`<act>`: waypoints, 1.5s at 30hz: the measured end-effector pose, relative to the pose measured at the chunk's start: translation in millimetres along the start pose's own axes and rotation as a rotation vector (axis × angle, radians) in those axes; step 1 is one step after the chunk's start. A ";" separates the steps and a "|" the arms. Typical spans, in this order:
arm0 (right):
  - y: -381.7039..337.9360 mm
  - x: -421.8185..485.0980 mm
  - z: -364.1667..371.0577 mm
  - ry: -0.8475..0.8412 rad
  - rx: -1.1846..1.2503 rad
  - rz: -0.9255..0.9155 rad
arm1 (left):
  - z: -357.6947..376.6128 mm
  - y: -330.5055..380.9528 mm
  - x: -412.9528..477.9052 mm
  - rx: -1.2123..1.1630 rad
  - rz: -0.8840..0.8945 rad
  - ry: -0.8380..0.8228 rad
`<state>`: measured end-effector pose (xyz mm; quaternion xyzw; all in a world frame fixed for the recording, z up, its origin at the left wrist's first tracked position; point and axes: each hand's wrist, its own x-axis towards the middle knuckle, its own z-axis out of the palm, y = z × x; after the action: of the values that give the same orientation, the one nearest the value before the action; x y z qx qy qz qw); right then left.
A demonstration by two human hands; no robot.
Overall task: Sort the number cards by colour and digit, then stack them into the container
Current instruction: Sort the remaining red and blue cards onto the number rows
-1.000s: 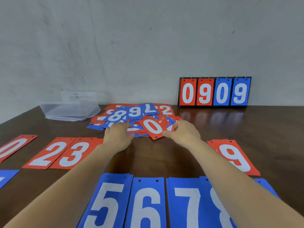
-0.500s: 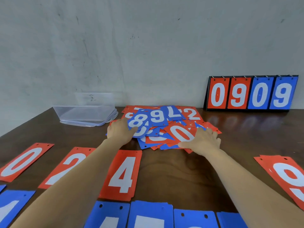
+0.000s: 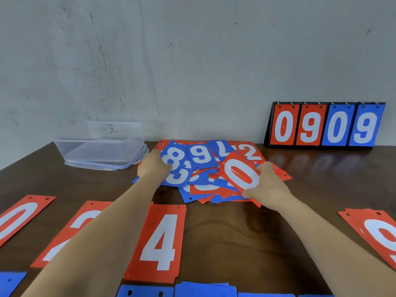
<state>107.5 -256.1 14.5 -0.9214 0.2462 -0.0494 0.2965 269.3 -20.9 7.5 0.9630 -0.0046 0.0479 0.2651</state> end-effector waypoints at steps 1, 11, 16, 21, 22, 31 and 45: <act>0.3 -0.5 -1.9 0.002 0.032 -0.017 | -1.1 -1.1 -0.2 -0.055 0.007 0.033; 1.1 -14.5 -40.1 0.008 0.424 -0.130 | -29.8 27.3 -34.1 -0.685 -0.013 0.139; -6.2 -26.1 -53.6 -0.080 0.293 -0.209 | -33.0 46.9 -69.4 -0.699 0.129 0.122; -18.6 -41.8 -65.6 -0.182 0.062 -0.341 | -23.7 63.2 -105.5 -0.507 0.433 -0.018; -18.8 -43.8 -68.6 -0.187 0.040 -0.350 | -23.9 67.0 -112.4 -0.483 0.456 -0.031; -2.6 -52.9 -80.2 -0.077 -0.119 -0.392 | -33.2 91.5 -167.8 -0.483 0.465 -0.351; 67.9 -101.0 -112.1 -0.114 0.946 -0.112 | -0.7 139.8 -247.0 -0.757 0.339 -0.304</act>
<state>-36.2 -313.6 73.1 -0.6983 0.1302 -0.1211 0.6933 18.6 -144.9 56.0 0.7797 -0.2188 -0.0566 0.5839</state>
